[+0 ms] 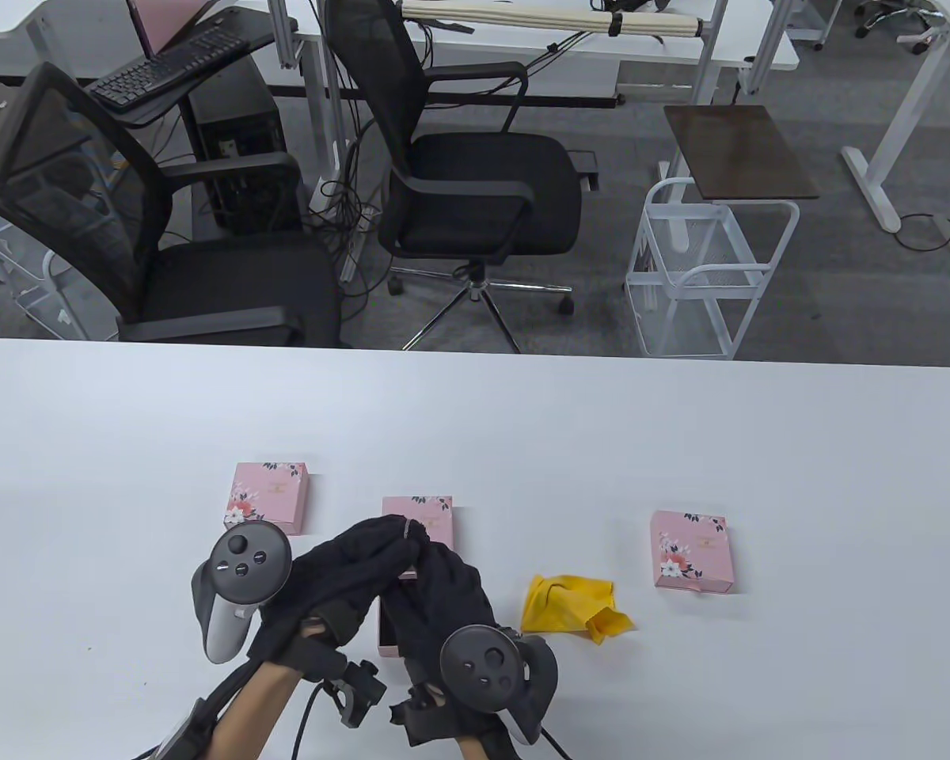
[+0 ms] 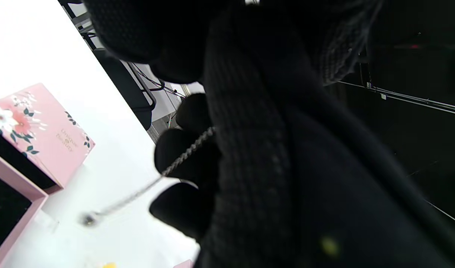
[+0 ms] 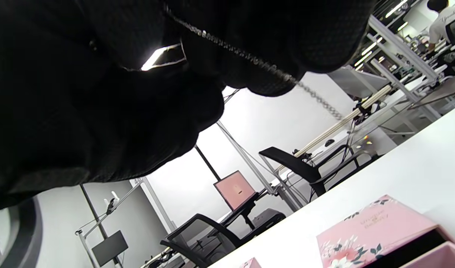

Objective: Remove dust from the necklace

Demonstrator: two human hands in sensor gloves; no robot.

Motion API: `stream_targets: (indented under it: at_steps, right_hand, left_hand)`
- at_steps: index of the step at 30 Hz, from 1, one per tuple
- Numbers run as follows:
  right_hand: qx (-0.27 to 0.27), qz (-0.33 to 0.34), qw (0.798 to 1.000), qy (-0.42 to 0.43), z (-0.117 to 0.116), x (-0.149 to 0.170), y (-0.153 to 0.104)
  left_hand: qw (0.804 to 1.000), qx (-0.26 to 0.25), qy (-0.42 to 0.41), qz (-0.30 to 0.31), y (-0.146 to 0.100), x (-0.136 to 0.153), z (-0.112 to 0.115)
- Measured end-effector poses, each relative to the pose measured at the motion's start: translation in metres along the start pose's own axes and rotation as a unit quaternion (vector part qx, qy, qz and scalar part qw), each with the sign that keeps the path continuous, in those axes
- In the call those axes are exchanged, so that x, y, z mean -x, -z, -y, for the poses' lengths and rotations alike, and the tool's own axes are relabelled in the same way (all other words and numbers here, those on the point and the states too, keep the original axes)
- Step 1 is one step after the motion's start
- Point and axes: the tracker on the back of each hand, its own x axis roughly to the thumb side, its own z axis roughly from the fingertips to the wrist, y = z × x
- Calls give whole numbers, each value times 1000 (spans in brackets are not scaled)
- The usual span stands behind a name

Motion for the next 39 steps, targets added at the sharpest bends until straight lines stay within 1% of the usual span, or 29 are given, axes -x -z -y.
stream_targets:
  at_steps: [3,4,7,9,14,20,25,31,33,36,39]
  right_hand:
    - [12,-15,1000,19,-1,3,0]
    - [26,-18,999,30,0,5,0]
    - [39,-34,997,63,1,9,0]
    - [34,-38,996,69,1,11,1]
    - [25,-30,998,53,0,11,2]
    - [11,-29,998,57,-1,10,2]
    - [-3,-26,999,40,-5,11,3]
    - [-30,-43,998,35,-13,21,5]
    - [-40,-45,998,32,-16,23,5]
    - [-53,-48,997,34,-20,23,6]
    - [-66,-51,996,35,-24,24,5]
  left_hand:
    - [1000,11,-5,0,-2,-1,5]
    - [1000,12,-6,0,-2,-1,7]
    - [1000,11,-10,3,-3,-1,8]
    - [1000,5,-13,5,-3,0,7]
    - [1000,-3,-24,-3,-1,4,2]
    - [1000,-25,-7,-9,0,7,-12]
    - [999,-33,-36,-9,-1,8,-24]
    - [997,-66,-39,2,-4,5,-38]
    - [996,-85,-32,6,-7,3,-43]
    - [995,-102,-16,14,-9,0,-47]
    - [993,-114,-25,21,-11,-2,-48]
